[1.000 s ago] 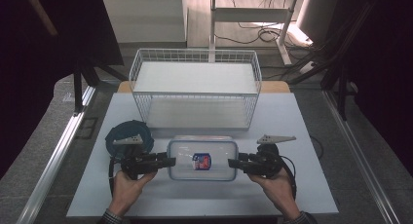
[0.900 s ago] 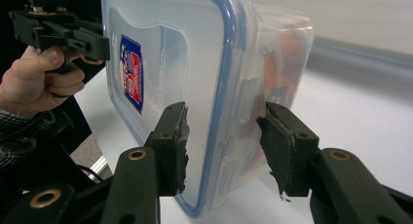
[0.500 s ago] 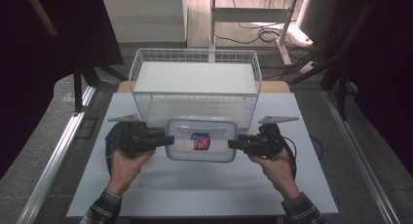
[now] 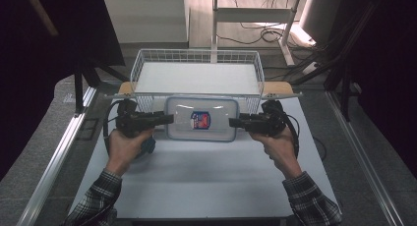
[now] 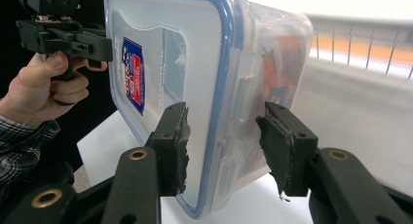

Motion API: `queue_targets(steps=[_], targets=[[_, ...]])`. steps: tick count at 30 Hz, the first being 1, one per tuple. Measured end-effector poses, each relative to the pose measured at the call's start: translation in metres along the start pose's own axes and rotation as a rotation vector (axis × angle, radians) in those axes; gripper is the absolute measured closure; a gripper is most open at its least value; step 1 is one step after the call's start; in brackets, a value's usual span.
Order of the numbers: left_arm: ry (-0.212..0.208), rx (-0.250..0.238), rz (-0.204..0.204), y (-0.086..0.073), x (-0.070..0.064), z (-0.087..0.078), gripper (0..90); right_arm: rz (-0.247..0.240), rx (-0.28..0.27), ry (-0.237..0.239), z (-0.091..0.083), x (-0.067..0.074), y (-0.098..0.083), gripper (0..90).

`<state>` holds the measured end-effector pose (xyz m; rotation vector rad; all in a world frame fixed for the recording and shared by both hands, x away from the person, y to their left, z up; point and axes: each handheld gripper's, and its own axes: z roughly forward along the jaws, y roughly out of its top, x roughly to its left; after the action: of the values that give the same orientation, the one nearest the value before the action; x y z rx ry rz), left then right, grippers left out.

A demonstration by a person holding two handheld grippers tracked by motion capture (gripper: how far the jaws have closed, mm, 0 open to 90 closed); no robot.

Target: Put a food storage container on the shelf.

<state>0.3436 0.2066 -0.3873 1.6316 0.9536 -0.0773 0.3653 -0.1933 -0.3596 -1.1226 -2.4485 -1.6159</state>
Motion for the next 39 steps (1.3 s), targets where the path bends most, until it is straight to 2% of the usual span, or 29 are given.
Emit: queue_targets(steps=[4, 6, 7, 8, 10, 12, 17, 23, 30, 39], targets=[[-0.005, -0.019, 0.005, 0.015, 0.002, 0.000, 52.3, -0.008, -0.015, -0.006, -0.001, -0.001, 0.017, 53.7], [-0.005, -0.020, 0.006, 0.018, 0.002, 0.000, 52.4, -0.012, -0.019, -0.008, -0.002, -0.002, 0.022, 53.7], [-0.005, -0.029, 0.010, 0.025, 0.003, -0.001, 52.3, -0.014, -0.027, -0.008, -0.002, -0.002, 0.030, 53.7], [-0.005, -0.029, 0.010, 0.025, 0.003, -0.001, 52.4, -0.014, -0.027, -0.008, -0.002, -0.002, 0.030, 53.7], [0.000, -0.038, 0.010, 0.036, 0.005, -0.002, 52.2, -0.013, -0.033, -0.010, -0.002, -0.004, 0.040, 53.7], [-0.001, -0.040, 0.010, 0.039, 0.006, -0.002, 52.1, -0.012, -0.036, -0.009, -0.001, -0.004, 0.044, 53.7], [-0.001, -0.058, 0.012, 0.061, 0.010, -0.003, 51.9, -0.011, -0.056, -0.018, 0.000, -0.006, 0.063, 53.7], [-0.009, -0.068, 0.013, 0.078, 0.015, -0.005, 51.8, -0.022, -0.067, -0.027, 0.001, -0.006, 0.081, 53.7], [-0.007, -0.083, 0.005, 0.093, 0.026, -0.002, 51.7, -0.019, -0.067, -0.039, 0.007, -0.013, 0.100, 53.5], [0.018, -0.092, -0.022, 0.102, 0.039, 0.006, 51.2, 0.004, -0.069, -0.052, 0.020, -0.027, 0.113, 52.6]])
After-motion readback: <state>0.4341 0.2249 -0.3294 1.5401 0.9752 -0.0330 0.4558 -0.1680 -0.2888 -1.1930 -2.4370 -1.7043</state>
